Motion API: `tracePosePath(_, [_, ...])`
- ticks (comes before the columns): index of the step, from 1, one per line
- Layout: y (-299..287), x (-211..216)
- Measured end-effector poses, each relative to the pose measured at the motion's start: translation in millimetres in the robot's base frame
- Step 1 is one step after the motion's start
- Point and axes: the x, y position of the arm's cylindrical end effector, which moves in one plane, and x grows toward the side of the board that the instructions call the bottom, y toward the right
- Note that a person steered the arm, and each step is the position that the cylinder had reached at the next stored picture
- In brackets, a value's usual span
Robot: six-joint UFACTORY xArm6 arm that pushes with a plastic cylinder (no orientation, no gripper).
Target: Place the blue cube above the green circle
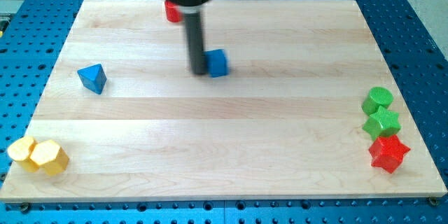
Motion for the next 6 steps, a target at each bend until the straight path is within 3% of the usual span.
tracePosePath(1, [32,-28])
tracePosePath(2, [90,-16])
tracePosePath(3, [15,4])
tracePosePath(6, [102,22])
